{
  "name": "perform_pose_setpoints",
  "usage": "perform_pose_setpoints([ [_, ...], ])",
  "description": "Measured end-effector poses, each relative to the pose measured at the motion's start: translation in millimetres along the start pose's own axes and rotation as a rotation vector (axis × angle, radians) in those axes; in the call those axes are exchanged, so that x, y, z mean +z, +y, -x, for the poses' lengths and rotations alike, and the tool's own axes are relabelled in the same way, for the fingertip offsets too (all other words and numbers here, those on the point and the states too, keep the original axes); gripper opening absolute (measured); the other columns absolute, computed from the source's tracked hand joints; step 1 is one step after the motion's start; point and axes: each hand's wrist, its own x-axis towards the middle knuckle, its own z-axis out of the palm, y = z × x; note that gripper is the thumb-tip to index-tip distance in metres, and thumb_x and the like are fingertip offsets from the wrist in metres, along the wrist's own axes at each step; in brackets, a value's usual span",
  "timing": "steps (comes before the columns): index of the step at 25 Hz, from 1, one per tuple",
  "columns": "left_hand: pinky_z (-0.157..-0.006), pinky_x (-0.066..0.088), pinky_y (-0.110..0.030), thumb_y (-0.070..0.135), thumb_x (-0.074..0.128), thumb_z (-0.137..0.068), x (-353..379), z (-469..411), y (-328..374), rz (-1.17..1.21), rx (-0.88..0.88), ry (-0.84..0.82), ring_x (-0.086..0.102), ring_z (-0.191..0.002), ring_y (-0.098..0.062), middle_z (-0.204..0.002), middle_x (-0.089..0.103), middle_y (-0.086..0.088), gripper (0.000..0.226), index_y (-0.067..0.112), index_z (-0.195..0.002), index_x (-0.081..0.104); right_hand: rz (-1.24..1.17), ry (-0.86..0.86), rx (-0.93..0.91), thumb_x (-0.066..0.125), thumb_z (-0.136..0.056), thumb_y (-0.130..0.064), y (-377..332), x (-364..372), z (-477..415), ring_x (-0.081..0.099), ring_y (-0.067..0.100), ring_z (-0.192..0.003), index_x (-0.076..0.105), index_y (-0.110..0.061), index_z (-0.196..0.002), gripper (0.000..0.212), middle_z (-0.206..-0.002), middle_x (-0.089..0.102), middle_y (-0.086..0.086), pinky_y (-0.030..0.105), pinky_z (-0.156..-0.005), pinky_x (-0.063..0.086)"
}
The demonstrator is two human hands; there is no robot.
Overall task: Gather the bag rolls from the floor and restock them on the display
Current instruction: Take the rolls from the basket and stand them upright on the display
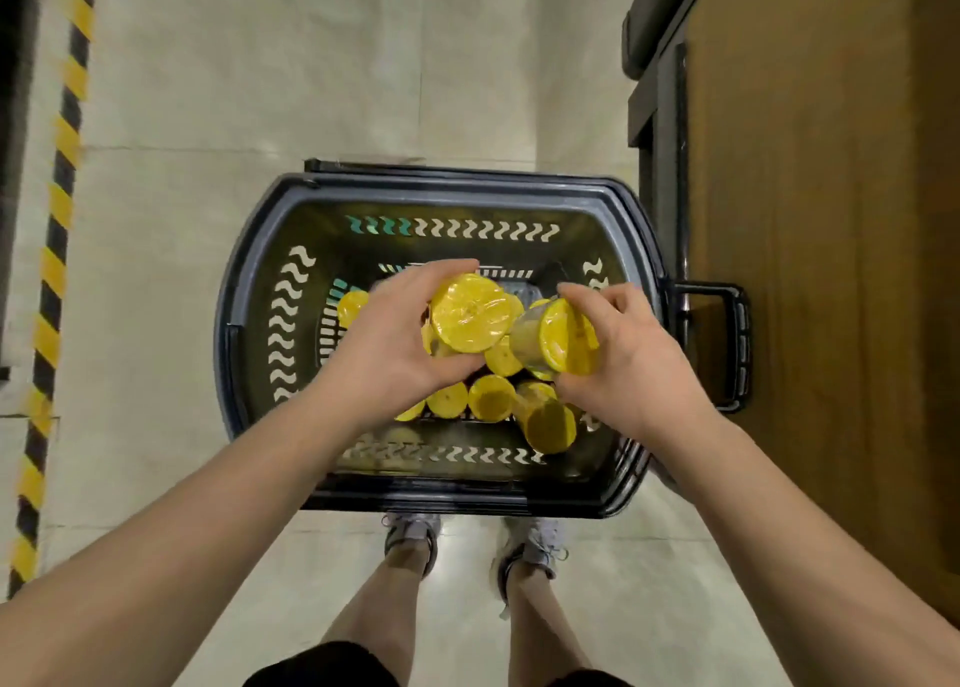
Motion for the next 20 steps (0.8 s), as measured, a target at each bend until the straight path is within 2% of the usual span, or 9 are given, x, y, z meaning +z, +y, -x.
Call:
perform_pose_setpoints([
  [3, -0.107, 0.048, -0.039, 0.043, 0.092, -0.063, -73.6, 22.5, 78.9, 0.139, 0.032, 0.059, 0.057, -0.123, -0.003, -0.134, 0.056, 0.021, 0.091, 0.046, -0.141, 0.044, -0.143, 0.075, -0.126, 0.081, -0.069, -0.033, -54.9, -96.0, 43.2, 0.051, 0.012, -0.110, 0.033, -0.042, -0.151, 0.096, -0.128, 0.035, -0.012, 0.032, -0.093, 0.049],
  [6, -0.102, 0.052, -0.034, 0.039, 0.097, -0.056, -152.4, 57.1, 172.8, 0.272, 0.049, 0.174, 0.063, -0.113, 0.000, -0.121, 0.063, 0.021, 0.087, 0.040, -0.129, 0.050, -0.226, 0.179, -0.210, 0.082, -0.065, -0.039, -116.9, -200.2, 96.6, 0.044, 0.002, -0.122, 0.032, -0.036, -0.152, 0.100, -0.135, 0.038, -0.015, 0.024, -0.101, 0.041],
  [9, -0.097, 0.053, -0.029, 0.045, 0.089, -0.055, -228.0, 91.8, 279.0, 0.373, 0.222, 0.190, 0.064, -0.114, -0.005, -0.118, 0.067, 0.018, 0.077, 0.036, -0.123, 0.054, -0.336, 0.348, -0.289, 0.085, -0.067, -0.031, -170.1, -300.8, 161.5, 0.045, -0.004, -0.123, 0.036, -0.027, -0.151, 0.097, -0.140, 0.045, -0.011, 0.018, -0.106, 0.039],
  [11, -0.092, 0.054, -0.027, 0.040, 0.087, -0.058, -265.9, 112.1, 343.0, 0.425, 0.324, 0.163, 0.066, -0.111, -0.009, -0.118, 0.069, 0.015, 0.072, 0.034, -0.123, 0.056, -0.408, 0.443, -0.345, 0.087, -0.070, -0.030, -194.6, -352.4, 205.7, 0.049, -0.005, -0.123, 0.040, -0.029, -0.149, 0.091, -0.140, 0.049, -0.011, 0.019, -0.107, 0.040],
  [14, -0.085, 0.054, -0.022, 0.034, 0.087, -0.064, -296.1, 134.4, 418.5, 0.459, 0.472, 0.121, 0.066, -0.110, -0.009, -0.117, 0.070, 0.014, 0.066, 0.035, -0.122, 0.056, -0.521, 0.578, -0.399, 0.087, -0.074, -0.034, -209.7, -410.8, 267.3, 0.053, 0.001, -0.125, 0.047, -0.037, -0.142, 0.080, -0.137, 0.055, -0.016, 0.026, -0.107, 0.044],
  [17, -0.084, 0.052, -0.017, 0.023, 0.090, -0.072, -295.1, 142.0, 467.3, 0.499, 0.590, 0.108, 0.064, -0.113, -0.005, -0.118, 0.070, 0.016, 0.062, 0.034, -0.123, 0.057, -0.689, 0.702, -0.423, 0.083, -0.068, -0.050, -210.8, -445.5, 309.9, 0.059, 0.010, -0.123, 0.055, -0.037, -0.134, 0.072, -0.131, 0.063, -0.014, 0.040, -0.104, 0.049],
  [20, -0.085, 0.053, -0.019, 0.033, 0.088, -0.071, -274.0, 135.3, 501.7, 0.516, 0.690, 0.038, 0.064, -0.114, -0.004, -0.120, 0.069, 0.015, 0.061, 0.038, -0.124, 0.059, -0.833, 0.834, -0.413, 0.082, -0.067, -0.047, -200.6, -459.3, 336.3, 0.061, 0.014, -0.123, 0.058, -0.033, -0.133, 0.071, -0.132, 0.065, -0.009, 0.037, -0.098, 0.050],
])
